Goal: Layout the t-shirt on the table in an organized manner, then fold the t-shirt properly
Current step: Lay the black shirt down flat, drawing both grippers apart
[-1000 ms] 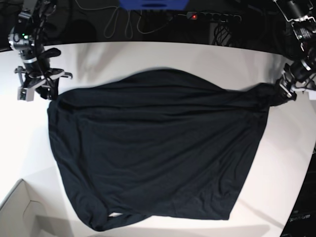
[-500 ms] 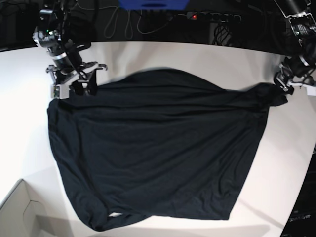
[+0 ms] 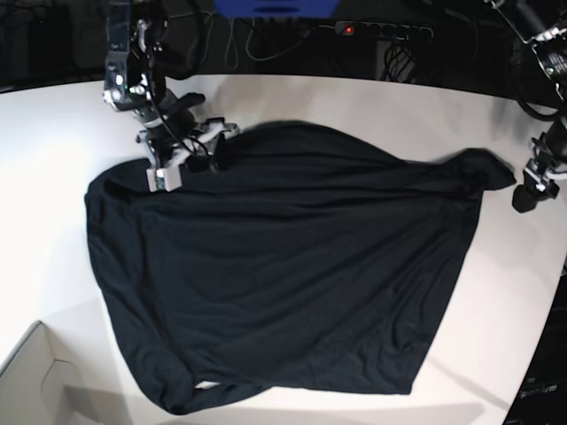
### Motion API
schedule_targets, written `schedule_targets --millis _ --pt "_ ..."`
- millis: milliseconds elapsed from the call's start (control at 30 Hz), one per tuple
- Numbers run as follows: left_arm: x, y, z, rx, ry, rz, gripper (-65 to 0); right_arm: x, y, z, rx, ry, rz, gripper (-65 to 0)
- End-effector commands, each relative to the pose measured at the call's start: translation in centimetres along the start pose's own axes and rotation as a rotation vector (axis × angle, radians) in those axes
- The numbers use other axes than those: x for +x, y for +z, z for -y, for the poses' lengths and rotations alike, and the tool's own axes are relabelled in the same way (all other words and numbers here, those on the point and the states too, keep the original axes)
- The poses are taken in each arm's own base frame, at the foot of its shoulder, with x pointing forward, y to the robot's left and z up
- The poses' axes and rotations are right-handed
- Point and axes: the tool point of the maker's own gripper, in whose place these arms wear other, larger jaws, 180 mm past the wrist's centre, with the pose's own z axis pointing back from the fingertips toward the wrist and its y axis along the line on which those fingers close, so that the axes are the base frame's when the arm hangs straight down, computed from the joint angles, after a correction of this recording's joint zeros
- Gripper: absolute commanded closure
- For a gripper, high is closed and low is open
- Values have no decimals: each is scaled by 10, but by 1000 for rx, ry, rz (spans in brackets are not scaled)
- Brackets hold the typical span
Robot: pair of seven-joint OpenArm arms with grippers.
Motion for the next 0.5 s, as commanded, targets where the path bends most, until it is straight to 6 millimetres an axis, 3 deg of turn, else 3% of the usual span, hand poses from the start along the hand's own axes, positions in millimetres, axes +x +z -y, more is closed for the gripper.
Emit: schedule_targets --millis 0,100,200,300,467 --pt "14 4 7 -20 -23 35 -433 -4 0 1 0 4 -19 -280" --pt "13 2 6 -20 -18 29 -433 -17 -1 9 -15 -9 -51 -196" --pt "8 -2 -3 -11 20 16 -433 -35 9 18 -34 -4 -92 -16" --pt "4 -6 -12 0 58 3 -433 -50 20 21 -46 -3 -117 0" --pt "-3 -15 -21 14 102 -15 -433 -53 43 20 -53 32 -114 0"
